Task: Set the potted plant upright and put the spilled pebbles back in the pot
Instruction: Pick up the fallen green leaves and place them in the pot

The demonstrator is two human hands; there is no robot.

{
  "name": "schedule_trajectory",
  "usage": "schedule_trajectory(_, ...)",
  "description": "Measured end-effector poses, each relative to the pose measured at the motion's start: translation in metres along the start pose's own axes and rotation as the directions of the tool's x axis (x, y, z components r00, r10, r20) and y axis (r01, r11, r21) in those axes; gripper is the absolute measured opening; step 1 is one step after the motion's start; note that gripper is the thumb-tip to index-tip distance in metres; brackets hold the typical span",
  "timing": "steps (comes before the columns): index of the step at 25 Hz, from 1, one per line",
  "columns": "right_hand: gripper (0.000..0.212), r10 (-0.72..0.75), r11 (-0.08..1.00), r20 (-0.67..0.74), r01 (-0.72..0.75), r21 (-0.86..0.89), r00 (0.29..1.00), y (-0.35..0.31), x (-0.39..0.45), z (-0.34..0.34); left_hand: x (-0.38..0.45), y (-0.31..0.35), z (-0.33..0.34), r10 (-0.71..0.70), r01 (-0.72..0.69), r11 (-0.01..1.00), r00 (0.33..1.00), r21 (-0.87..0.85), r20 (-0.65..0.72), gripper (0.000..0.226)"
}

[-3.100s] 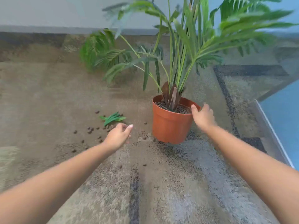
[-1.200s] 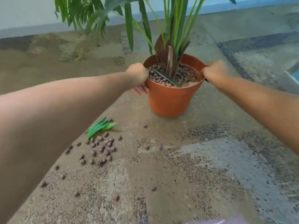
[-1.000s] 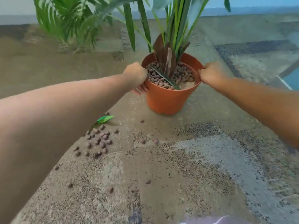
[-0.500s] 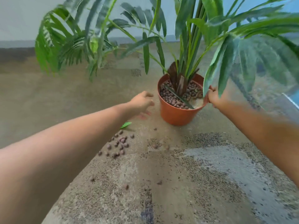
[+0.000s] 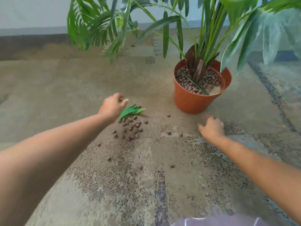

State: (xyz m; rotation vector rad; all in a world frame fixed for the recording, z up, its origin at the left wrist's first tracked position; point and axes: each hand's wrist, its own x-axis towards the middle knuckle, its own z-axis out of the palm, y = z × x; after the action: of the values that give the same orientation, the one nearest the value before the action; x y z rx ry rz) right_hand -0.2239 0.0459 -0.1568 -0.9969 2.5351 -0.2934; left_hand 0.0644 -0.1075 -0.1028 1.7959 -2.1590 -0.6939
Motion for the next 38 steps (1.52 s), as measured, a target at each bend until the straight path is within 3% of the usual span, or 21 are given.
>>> schedule_trajectory(3, 0.039, -0.280, 0.956, 0.073, 0.285, -0.072, 0.957, -0.021, -0.021, 0.017, 0.004, -0.038, -0.025, 0.026, -0.025, 0.989, 1.000, 0.145, -0.005, 0.029)
schedule_trajectory(6, 0.037, -0.446, 0.894, 0.065, 0.448, -0.024, 0.893, -0.044, -0.023, 0.025, 0.006, -0.055, -0.029, 0.022, -0.014, 0.991, 0.998, 0.131, -0.059, 0.026)
schedule_trajectory(12, 0.039, -0.528, 0.846, 0.101, 0.533, -0.031, 0.843, -0.074, -0.013, 0.031, 0.020, -0.048, -0.001, -0.008, 0.004, 0.999, 0.996, 0.050, 0.084, 0.040)
schedule_trajectory(16, 0.042, -0.575, 0.815, 0.121, 0.580, -0.006, 0.809, -0.086, -0.014, 0.035, 0.019, -0.035, 0.037, 0.044, -0.082, 0.985, 0.970, 0.151, 0.239, 0.050)
schedule_trajectory(19, 0.041, -0.600, 0.799, 0.110, 0.600, 0.036, 0.792, -0.083, -0.016, 0.039, 0.017, -0.037, 0.053, 0.048, -0.069, 0.980, 0.992, 0.184, 0.119, 0.032)
schedule_trajectory(23, 0.036, -0.599, 0.798, 0.070, 0.589, 0.126, 0.797, -0.078, -0.021, 0.042, 0.012, -0.034, 0.057, -0.001, 0.006, 0.995, 0.998, 0.101, -0.057, 0.015)
schedule_trajectory(30, 0.035, -0.513, 0.812, 0.036, 0.471, 0.345, 0.857, -0.090, -0.046, 0.043, -0.031, -0.003, 0.057, 0.006, -0.033, 0.987, 0.985, -0.157, -0.170, 0.008)
schedule_trajectory(32, 0.040, -0.424, 0.798, 0.063, 0.340, 0.498, 0.903, -0.095, -0.054, 0.041, -0.046, 0.014, 0.062, -0.078, 0.035, 0.953, 0.988, -0.302, -0.132, 0.004)
schedule_trajectory(34, 0.052, -0.297, 0.683, 0.182, 0.075, 0.726, 0.937, -0.098, -0.059, 0.037, -0.059, 0.032, 0.070, -0.212, 0.178, 0.864, 0.977, -0.470, -0.020, 0.007)
schedule_trajectory(35, 0.055, -0.267, 0.565, 0.264, -0.071, 0.822, 0.927, -0.098, -0.062, 0.035, -0.065, 0.040, 0.074, -0.249, 0.230, 0.823, 0.968, -0.520, 0.035, 0.011)
schedule_trajectory(37, 0.049, -0.270, 0.320, 0.399, -0.309, 0.895, 0.876, -0.097, -0.068, 0.031, -0.079, 0.054, 0.079, -0.204, 0.244, 0.803, 0.970, -0.544, 0.134, 0.015)
schedule_trajectory(38, 0.043, -0.268, 0.247, 0.441, -0.381, 0.891, 0.857, -0.097, -0.071, 0.030, -0.084, 0.059, 0.081, -0.141, 0.211, 0.836, 0.975, -0.506, 0.173, 0.017)
